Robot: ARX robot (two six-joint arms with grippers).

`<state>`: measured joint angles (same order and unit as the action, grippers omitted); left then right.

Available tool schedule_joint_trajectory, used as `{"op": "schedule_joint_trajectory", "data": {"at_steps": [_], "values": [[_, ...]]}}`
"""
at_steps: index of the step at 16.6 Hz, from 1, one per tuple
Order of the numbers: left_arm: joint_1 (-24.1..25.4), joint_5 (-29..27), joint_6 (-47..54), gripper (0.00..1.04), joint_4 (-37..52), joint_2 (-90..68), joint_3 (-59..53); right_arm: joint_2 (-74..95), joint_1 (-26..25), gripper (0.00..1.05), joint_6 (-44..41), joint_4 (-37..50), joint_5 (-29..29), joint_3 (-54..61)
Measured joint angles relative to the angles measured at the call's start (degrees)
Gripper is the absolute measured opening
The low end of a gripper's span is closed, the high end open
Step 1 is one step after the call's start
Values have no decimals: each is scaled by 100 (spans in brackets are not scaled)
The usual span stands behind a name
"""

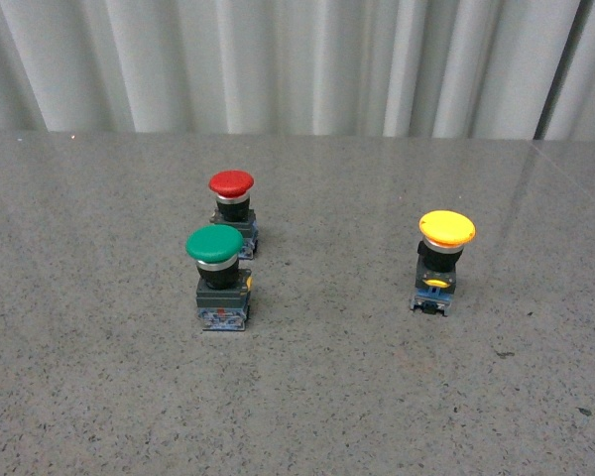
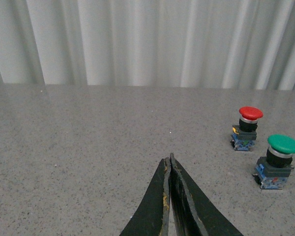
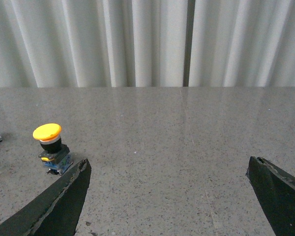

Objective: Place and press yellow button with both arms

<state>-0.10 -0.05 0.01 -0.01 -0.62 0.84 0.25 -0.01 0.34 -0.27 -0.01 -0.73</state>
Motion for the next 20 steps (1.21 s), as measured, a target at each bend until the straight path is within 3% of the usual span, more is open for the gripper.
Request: {"op": "schedule_joint_trajectory", "data": {"at_steps": [6,7,9,11,13,16,19,20], "values": [[-2,2,2,68,-24,0,-2,9,-17,98,31,28,-70,0],[-2,2,2,79,-24,0,-2,461,-184,98,533,704,-758,-24],[-2,2,7,100,-22,0,-2,2100,343,98,1268,2135,-870,-382],[-2,2,4,98,-24,0,-2,3803,957,98,1292,3563,-595,-1113],[-2,4,2,98,-22,0,-2,5558,1552,98,1093,4332,-328,-2002],[-2,4,2,98,-24,0,-2,7501,2223,98,793,4240,17,-3117],[-2,4,4,98,-22,0,-2,8391,2597,98,492,3985,450,-3720],[-2,4,4,98,-22,0,-2,8496,2669,90,415,3901,529,-3748]]}}
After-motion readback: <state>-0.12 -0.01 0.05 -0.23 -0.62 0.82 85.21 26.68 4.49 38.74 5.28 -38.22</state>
